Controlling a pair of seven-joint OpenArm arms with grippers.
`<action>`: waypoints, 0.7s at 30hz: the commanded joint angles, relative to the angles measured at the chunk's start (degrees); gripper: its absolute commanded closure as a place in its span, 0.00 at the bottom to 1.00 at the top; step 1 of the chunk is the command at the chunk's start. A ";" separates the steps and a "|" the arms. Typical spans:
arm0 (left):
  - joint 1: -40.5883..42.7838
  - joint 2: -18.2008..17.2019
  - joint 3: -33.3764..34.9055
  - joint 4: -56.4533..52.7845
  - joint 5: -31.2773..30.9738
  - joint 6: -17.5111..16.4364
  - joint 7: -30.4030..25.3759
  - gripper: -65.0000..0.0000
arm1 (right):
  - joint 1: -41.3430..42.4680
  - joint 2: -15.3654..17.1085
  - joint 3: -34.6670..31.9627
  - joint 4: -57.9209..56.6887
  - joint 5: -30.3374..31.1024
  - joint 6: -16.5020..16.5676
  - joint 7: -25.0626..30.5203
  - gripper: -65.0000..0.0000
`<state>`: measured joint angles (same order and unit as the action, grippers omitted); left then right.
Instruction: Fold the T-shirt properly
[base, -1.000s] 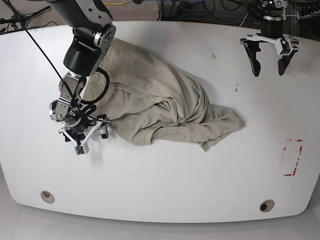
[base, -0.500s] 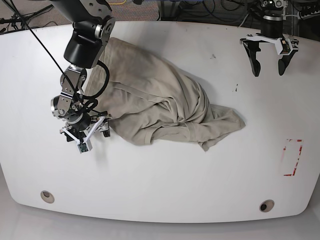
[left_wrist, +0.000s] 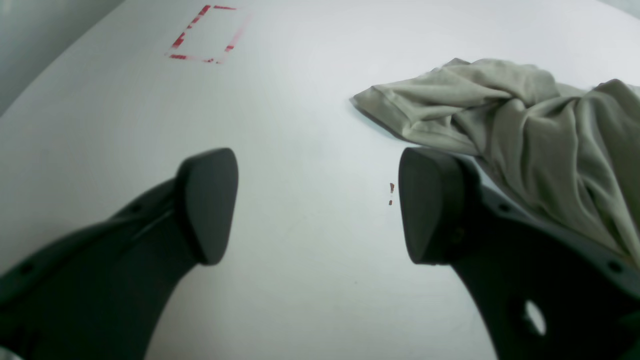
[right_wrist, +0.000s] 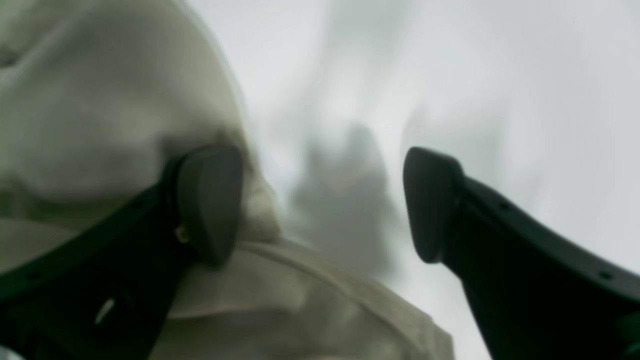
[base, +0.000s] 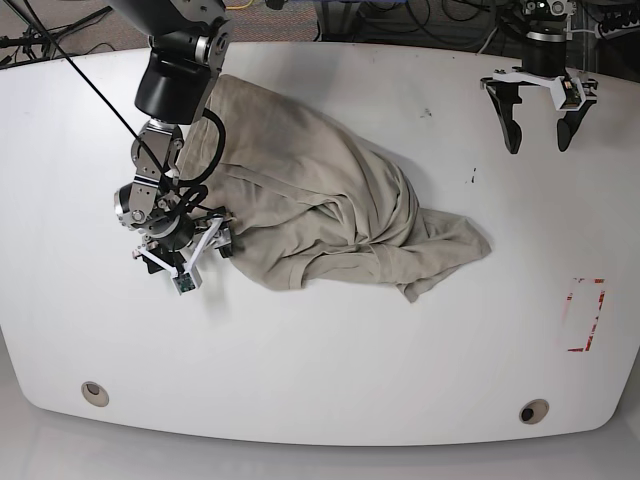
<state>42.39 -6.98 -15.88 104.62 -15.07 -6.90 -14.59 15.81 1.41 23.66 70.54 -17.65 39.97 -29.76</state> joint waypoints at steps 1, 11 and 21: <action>0.29 -0.26 -0.16 1.24 -0.20 -0.07 -1.69 0.27 | 0.76 -0.17 0.18 2.05 0.66 0.03 0.44 0.27; -0.21 -0.08 -0.04 1.14 -0.23 -0.14 -1.14 0.27 | -2.63 -2.89 0.66 13.37 1.01 0.03 -4.11 0.27; -0.61 -0.05 -0.18 0.95 -0.16 -0.07 -0.88 0.27 | -4.85 -4.73 1.44 17.45 4.06 0.03 -4.32 0.28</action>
<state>41.54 -6.83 -15.75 104.62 -15.07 -7.05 -13.74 9.67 -3.55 25.12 87.18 -14.70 40.12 -35.16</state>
